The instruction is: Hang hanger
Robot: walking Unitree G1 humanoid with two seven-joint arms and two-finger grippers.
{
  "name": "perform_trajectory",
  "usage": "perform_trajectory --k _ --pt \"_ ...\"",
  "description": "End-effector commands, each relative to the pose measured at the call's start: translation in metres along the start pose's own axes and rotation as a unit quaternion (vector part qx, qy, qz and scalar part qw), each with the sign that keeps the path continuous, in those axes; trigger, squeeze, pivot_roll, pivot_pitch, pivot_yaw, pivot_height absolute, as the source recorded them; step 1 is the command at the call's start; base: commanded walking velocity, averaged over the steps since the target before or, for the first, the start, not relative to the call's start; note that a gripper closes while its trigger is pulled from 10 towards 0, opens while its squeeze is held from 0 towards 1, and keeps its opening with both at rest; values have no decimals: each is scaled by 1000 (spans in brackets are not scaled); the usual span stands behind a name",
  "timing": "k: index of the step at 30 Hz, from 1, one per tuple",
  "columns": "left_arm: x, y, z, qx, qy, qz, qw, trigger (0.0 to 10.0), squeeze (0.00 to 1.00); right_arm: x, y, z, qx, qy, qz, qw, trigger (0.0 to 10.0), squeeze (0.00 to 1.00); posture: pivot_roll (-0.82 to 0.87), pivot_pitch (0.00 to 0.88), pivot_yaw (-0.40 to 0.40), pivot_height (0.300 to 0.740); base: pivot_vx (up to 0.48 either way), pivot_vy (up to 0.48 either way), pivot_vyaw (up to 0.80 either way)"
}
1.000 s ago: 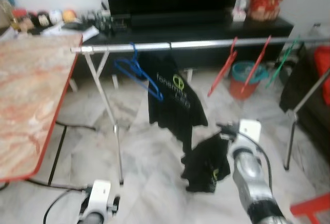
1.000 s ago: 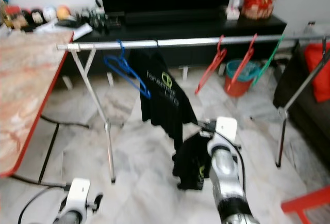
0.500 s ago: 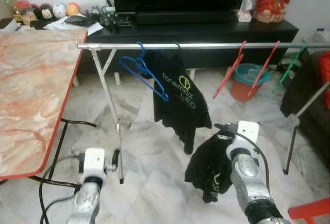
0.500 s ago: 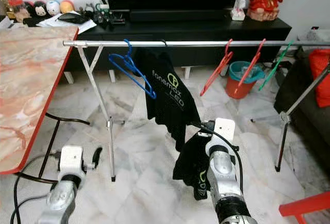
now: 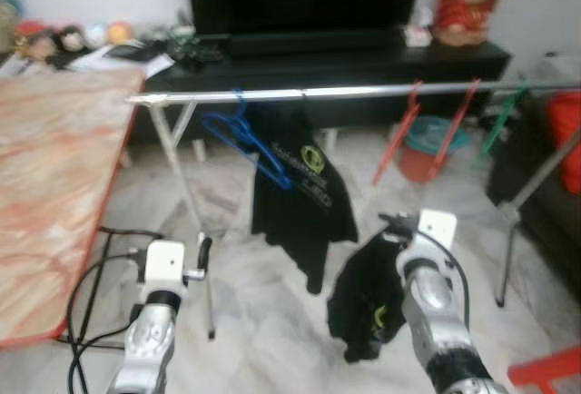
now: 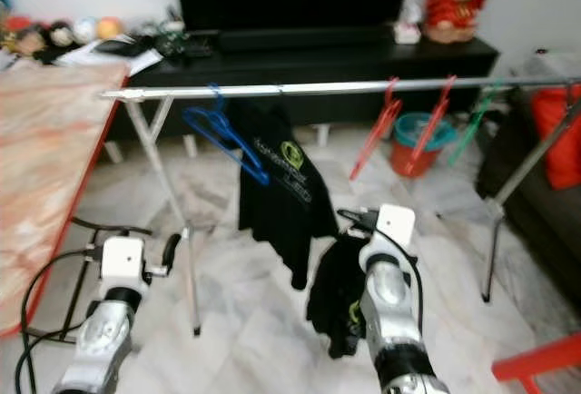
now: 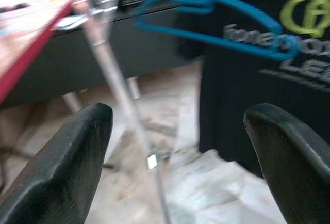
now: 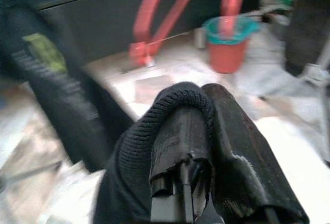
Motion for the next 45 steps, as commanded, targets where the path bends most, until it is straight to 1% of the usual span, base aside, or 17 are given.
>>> perform_trajectory --k 1,4,9,14,18,22,25,32,40,45 --pt "3 -9 9 -7 -11 -9 1000 10000 0 1 -6 10 -8 -21 0 1000 10000 0 -8 0 -28 740 394 0 0" --pt "3 -8 10 -7 -12 -9 1000 10000 0 1 -4 10 -2 -21 2 1000 10000 0 -8 0 -28 740 394 0 0" --pt "5 -3 11 -2 -11 2 1000 10000 0 2 -3 10 -2 -20 2 1000 10000 0 -5 0 -33 740 394 0 0" --pt "6 7 9 -10 -1 27 1000 10000 0 1 -1 10 -9 -20 14 1000 10000 0 -6 0 -34 740 404 0 0" --pt "6 8 8 -10 5 30 999 10000 0 1 1 9 -10 -20 18 1000 10000 0 -4 0 -35 740 316 347 0" --pt "5 8 10 -6 -2 29 1000 10000 0 1 3 9 -7 -19 21 1000 10000 0 -4 0 -35 740 0 85 0" --pt "3 8 12 -11 -9 31 999 10000 0 0 3 8 -5 -18 23 1000 10000 0 -4 0 -35 740 0 0 0" --pt "4 11 14 -19 -10 39 999 10000 0 0 4 9 -2 -19 25 1000 10000 0 -3 0 -36 740 0 0 0" --pt "6 13 24 -25 -29 39 998 10000 0 0 5 9 1 -21 28 999 10000 0 -3 0 -34 740 0 0 0" --pt "7 14 27 -28 -34 43 998 10000 0 0 6 8 1 -19 30 999 10000 0 -3 0 -33 740 0 367 0"
Point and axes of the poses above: a point about 5 cm out from each wrist's last joint towards the gripper, its own x axis pointing out of the wrist towards the gripper, its own z axis along the axis of the wrist's last joint, y = z × x, the point moved 5 cm from there along x, pointing out of the wrist towards the gripper, and after that the axes turned 15 degrees about x, right-handed, at the moved point
